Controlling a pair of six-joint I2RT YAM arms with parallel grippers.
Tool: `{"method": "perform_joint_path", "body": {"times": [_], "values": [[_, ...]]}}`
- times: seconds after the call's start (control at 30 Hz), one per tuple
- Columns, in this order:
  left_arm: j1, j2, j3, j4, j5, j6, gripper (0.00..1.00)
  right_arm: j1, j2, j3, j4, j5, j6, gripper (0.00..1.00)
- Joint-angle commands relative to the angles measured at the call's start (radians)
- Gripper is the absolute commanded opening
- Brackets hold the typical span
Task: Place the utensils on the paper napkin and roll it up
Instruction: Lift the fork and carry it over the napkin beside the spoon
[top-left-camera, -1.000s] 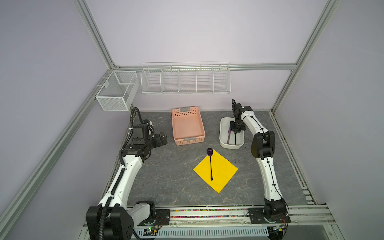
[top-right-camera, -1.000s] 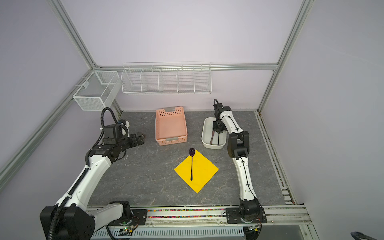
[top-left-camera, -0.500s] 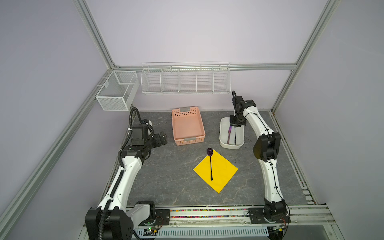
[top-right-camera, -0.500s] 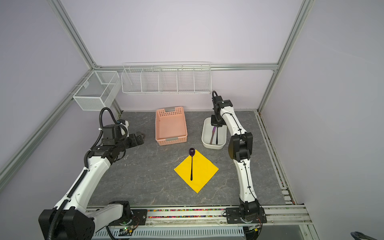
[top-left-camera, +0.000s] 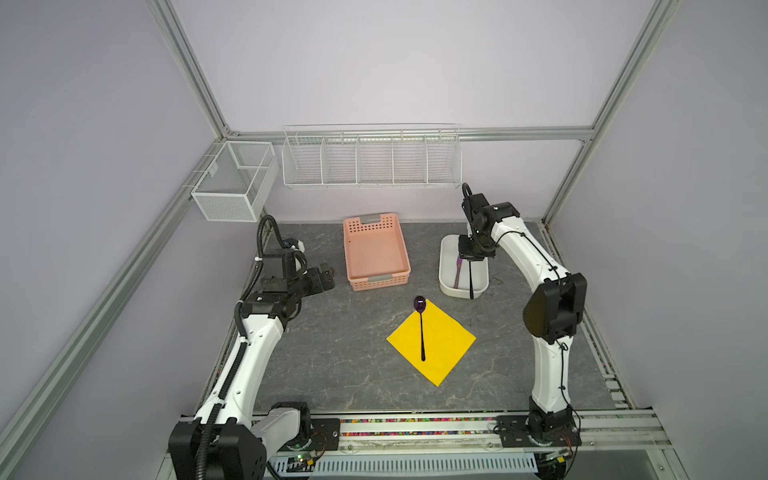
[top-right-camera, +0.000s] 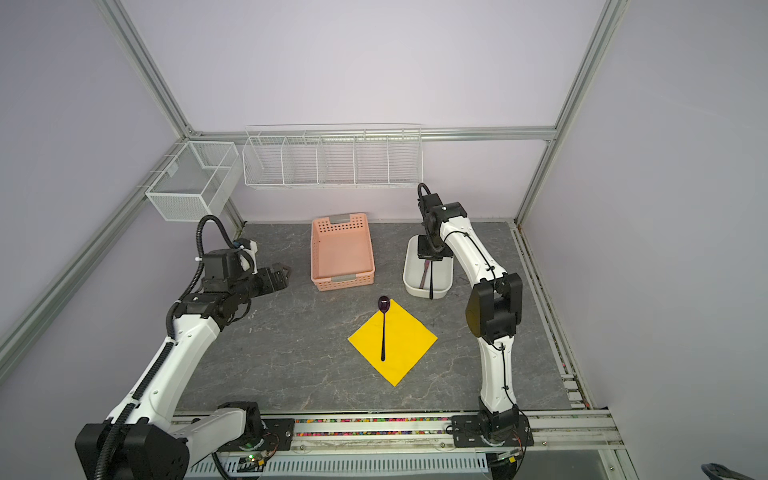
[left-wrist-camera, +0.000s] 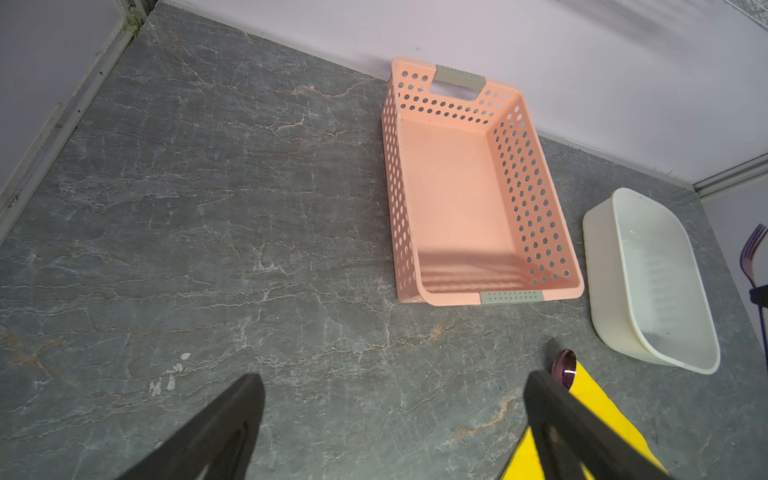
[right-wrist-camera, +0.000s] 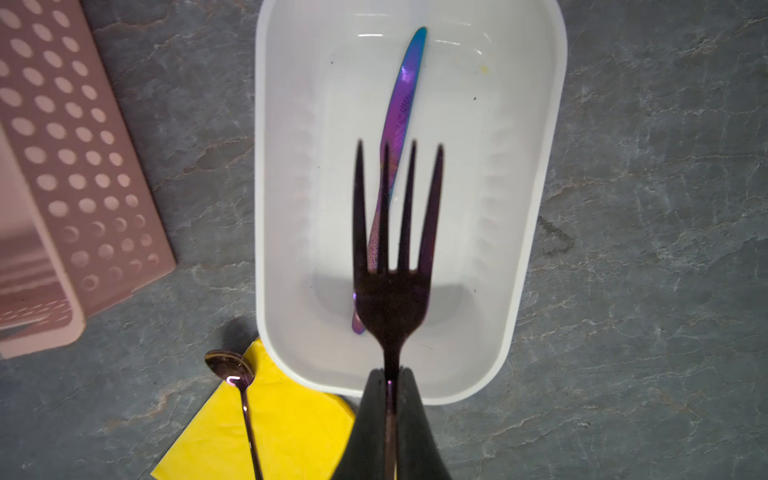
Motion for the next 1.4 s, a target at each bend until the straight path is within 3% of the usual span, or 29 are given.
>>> {"method": "perform_joint_path", "body": {"times": [0.0,0.37,0.57,0.83,1.37], "values": [[0.004,-0.020,-0.001,0.007,0.022,-0.004,0.97,0.042,-0.090,-0.086,0.047,-0.010,0.052,0.06],[0.004,-0.025,-0.006,0.016,0.048,-0.014,0.97,0.199,-0.289,-0.425,0.161,-0.005,0.176,0.07],[0.004,-0.025,-0.009,0.021,0.056,-0.018,0.97,0.291,-0.293,-0.552,0.238,-0.015,0.244,0.07],[0.004,-0.029,-0.010,0.021,0.060,-0.018,0.97,0.356,-0.197,-0.601,0.356,-0.039,0.305,0.06],[0.004,-0.023,-0.010,0.021,0.066,-0.020,0.97,0.357,-0.076,-0.623,0.417,-0.059,0.325,0.07]]}}
